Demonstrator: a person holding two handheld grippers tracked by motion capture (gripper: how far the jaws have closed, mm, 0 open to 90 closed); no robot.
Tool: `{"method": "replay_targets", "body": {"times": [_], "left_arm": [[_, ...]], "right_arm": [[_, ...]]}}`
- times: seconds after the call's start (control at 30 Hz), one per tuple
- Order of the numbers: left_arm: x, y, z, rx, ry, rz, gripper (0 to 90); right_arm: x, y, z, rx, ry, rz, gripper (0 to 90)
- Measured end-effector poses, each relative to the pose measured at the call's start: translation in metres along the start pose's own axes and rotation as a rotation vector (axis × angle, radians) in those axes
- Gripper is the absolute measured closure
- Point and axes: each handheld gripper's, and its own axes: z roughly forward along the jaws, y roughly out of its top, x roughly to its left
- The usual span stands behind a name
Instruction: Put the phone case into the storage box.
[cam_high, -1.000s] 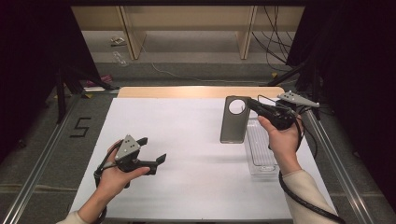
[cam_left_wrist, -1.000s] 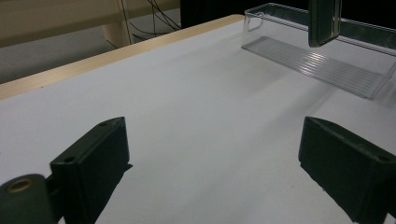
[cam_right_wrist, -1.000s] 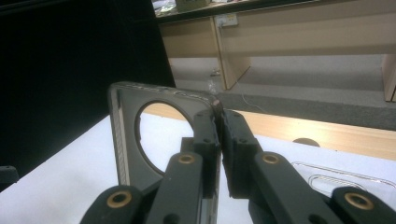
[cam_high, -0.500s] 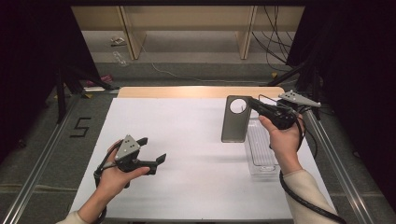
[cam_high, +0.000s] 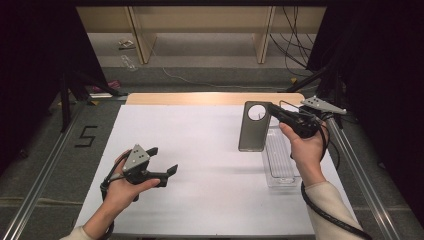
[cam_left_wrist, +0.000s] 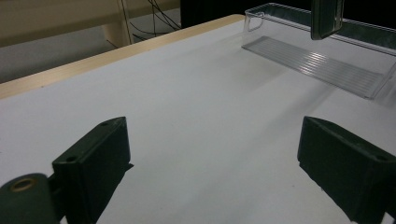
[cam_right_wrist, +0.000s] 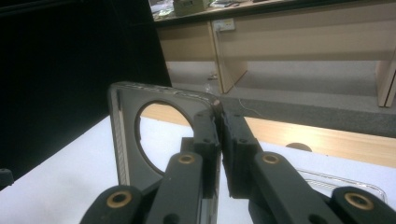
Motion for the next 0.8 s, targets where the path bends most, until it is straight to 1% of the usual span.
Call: {"method": "replay_targets", "body": {"times": [0.33,0.8], "left_arm": [[0.0004,-0.0003,0.0006,0.002,-0.001,0.000,8.9],[0.0008,0.0000,0.0001,0.002,0.000,-0.002,8.9]], "right_arm": [[-0.0057,0.0027,-0.0044,-0.012,-0.012,0.004,85.5],[-0.0094,0.0049,-0.0079,-0.021,-0.020,0.011,85.5]]}}
